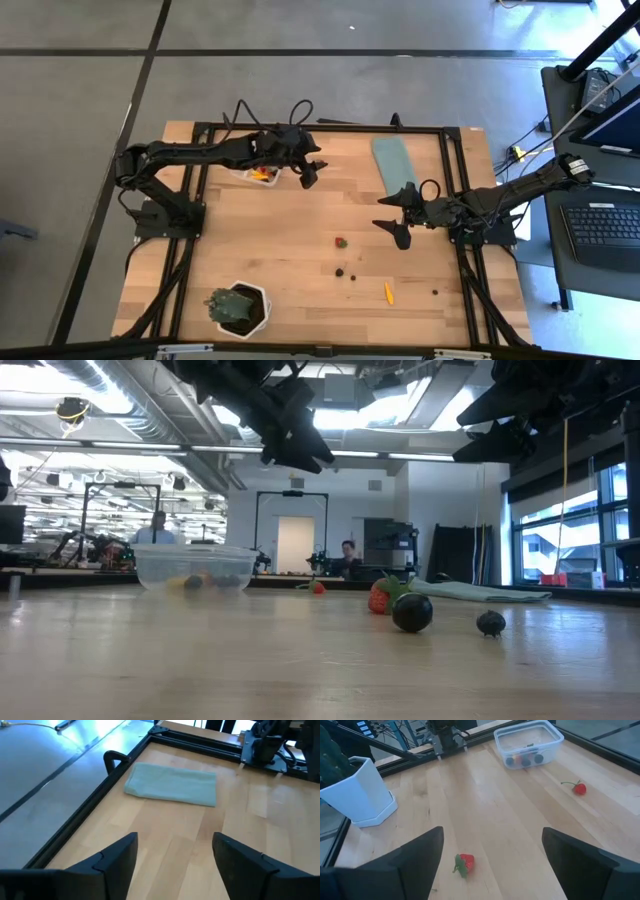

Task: Pick and placing Produce into tupperware
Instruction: Put the red strawberry into the transparent bin

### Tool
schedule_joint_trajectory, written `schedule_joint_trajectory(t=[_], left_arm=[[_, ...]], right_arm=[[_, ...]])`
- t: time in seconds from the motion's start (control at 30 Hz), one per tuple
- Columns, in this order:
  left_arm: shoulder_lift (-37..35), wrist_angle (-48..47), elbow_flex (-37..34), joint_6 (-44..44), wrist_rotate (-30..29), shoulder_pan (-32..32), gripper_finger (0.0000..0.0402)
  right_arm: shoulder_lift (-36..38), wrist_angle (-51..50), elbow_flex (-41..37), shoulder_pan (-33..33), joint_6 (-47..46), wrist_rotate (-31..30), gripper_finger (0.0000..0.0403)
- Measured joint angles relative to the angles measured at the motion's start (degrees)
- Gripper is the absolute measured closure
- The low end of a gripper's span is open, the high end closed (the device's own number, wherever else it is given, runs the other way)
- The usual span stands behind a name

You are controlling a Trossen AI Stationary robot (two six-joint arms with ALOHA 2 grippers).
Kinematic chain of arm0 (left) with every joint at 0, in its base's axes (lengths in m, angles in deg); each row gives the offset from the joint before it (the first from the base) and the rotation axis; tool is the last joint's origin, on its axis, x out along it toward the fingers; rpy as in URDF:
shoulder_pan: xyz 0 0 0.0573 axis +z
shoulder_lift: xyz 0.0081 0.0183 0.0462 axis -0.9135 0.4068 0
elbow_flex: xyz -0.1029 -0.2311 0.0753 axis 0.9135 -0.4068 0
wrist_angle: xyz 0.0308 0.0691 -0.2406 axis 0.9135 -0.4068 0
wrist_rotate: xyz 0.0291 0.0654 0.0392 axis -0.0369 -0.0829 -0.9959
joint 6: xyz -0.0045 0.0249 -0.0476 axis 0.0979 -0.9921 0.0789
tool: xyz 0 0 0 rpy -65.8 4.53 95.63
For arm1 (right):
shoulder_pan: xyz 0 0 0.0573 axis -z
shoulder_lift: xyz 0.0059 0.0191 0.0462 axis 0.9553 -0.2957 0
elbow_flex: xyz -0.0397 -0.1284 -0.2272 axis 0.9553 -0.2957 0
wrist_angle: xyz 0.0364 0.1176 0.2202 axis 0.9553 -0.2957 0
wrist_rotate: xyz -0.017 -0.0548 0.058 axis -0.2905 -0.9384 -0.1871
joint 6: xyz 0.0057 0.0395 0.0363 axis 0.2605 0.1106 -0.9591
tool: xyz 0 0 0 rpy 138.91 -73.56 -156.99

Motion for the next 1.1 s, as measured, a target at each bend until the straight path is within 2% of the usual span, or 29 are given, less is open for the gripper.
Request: schedule_joint_trajectory(t=[0.13,0.23,0.43,0.53,0.67,0.9,1.1], left_arm=[[0.5,0.4,0.0,0.2,-1.4,-0.1,0.0151],[1.6,-0.4,-0.1,4.0,-3.7,0.9,0.0155],[5.9,0.3,0.1,5.7,-4.1,1.9,0.0158],[8.9,-2.2,1.6,5.7,-3.9,2.2,0.0158],[13.3,-10.2,8.0,5.1,-4.2,2.3,0.0158],[23.1,-31.1,26.0,3.0,-7.4,3.0,0.0158],[30.4,-39.9,36.3,1.1,-7.6,3.7,0.0158]], right_arm=[[0.0,0.0,0.0,0.0,-0.1,0.0,0.0064],[0.0,0.0,0.0,0.0,0.0,0.0,0.0064],[0.0,0.7,0.0,0.0,1.2,0.0,0.0064],[0.0,1.1,0.0,0.0,1.1,0.0,0.0064],[0.0,2.0,0.0,0.0,0.7,0.0,0.0064],[-0.1,2.7,0.0,0.0,-0.6,0.1,0.0064],[-0.1,4.5,0.0,0.0,-0.6,0.1,0.0064]])
